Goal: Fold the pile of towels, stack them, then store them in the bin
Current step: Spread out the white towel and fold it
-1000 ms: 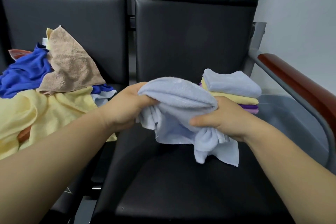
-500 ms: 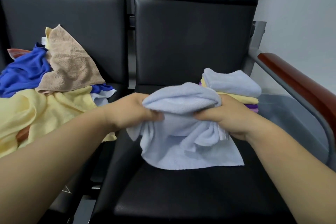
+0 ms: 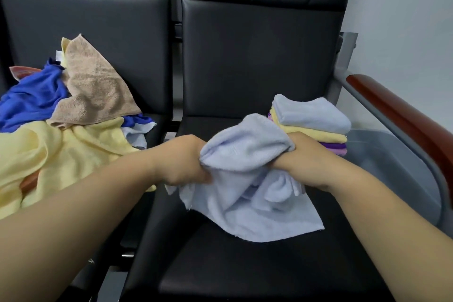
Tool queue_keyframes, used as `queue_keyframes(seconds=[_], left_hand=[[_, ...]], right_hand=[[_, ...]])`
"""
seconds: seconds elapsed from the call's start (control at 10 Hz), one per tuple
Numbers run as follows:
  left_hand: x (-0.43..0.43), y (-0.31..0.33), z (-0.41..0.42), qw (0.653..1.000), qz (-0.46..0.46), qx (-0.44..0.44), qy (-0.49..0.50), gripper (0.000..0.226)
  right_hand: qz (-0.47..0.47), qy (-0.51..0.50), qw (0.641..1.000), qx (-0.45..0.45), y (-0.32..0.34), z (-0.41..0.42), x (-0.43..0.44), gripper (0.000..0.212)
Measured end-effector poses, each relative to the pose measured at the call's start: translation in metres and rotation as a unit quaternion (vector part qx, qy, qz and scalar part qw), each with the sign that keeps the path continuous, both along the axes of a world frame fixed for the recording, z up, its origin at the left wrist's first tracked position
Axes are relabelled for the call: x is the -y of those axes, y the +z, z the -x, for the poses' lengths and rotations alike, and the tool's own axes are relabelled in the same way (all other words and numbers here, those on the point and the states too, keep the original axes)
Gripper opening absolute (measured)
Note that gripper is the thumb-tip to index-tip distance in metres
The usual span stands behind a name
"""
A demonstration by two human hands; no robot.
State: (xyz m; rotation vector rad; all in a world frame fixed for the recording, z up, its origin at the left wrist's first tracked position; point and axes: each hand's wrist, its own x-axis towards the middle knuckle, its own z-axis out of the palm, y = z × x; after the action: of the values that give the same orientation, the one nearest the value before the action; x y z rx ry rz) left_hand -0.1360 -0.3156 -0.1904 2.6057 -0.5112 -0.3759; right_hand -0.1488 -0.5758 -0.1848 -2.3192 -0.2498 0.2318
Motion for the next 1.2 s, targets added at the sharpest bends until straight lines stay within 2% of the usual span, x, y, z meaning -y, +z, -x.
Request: queue_keyframes(seconds=[0.1,0.2,0.3,0.4,0.5,0.6,0.7,0.8,0.9,1.0,1.1,1.2], left_hand=[[-0.012,0.002,-0.005,0.978,0.194,-0.054,0.046,0.013],[-0.007,0.008,-0.005,0.937,0.338,-0.083,0.037,0.019],[-0.002,0.007,-0.006,0.883,0.447,-0.112,0.088,0.033],[-0.002,0.007,-0.002,0.9,0.413,-0.124,0.067,0.013],[0.005,0.007,0.003,0.99,0.135,-0.044,-0.022,0.017],[0.008,0.008,0.004,0.998,0.037,-0.038,-0.024,0.021],[-0.002,0.012,0.0,0.982,0.17,-0.071,0.042,0.021],[-0.009,0.011,-0.005,0.938,0.326,-0.095,0.075,0.016],[-0.004,0.005,-0.009,0.883,0.441,-0.124,0.102,0.026],[0.0,0.003,-0.009,0.863,0.469,-0.154,0.106,0.036],[0.0,0.008,-0.005,0.925,0.344,-0.159,0.045,0.016],[-0.007,0.011,-0.002,0.979,0.158,-0.125,-0.013,0.015]], right_hand=[[-0.121,0.029,0.992,0.001,0.0,0.0,0.006,0.025],[-0.14,0.038,0.989,-0.024,0.0,0.0,0.002,0.025],[0.003,0.054,0.998,-0.012,0.001,0.001,-0.003,0.038],[0.132,0.04,0.99,0.004,0.001,0.0,-0.005,0.023],[0.19,0.015,0.981,0.041,0.002,-0.001,-0.009,0.035],[0.073,-0.027,0.997,0.022,0.004,-0.001,-0.005,0.033],[-0.091,-0.005,0.996,-0.004,0.005,0.0,0.0,0.02],[-0.168,0.02,0.985,-0.045,0.002,0.001,-0.001,0.027],[-0.049,0.042,0.997,-0.034,0.001,-0.001,-0.003,0.04],[0.112,0.031,0.993,0.002,0.001,-0.002,-0.001,0.027],[0.166,0.006,0.986,0.032,-0.003,-0.006,0.002,0.033],[0.124,-0.023,0.991,0.034,-0.006,-0.009,0.004,0.031]])
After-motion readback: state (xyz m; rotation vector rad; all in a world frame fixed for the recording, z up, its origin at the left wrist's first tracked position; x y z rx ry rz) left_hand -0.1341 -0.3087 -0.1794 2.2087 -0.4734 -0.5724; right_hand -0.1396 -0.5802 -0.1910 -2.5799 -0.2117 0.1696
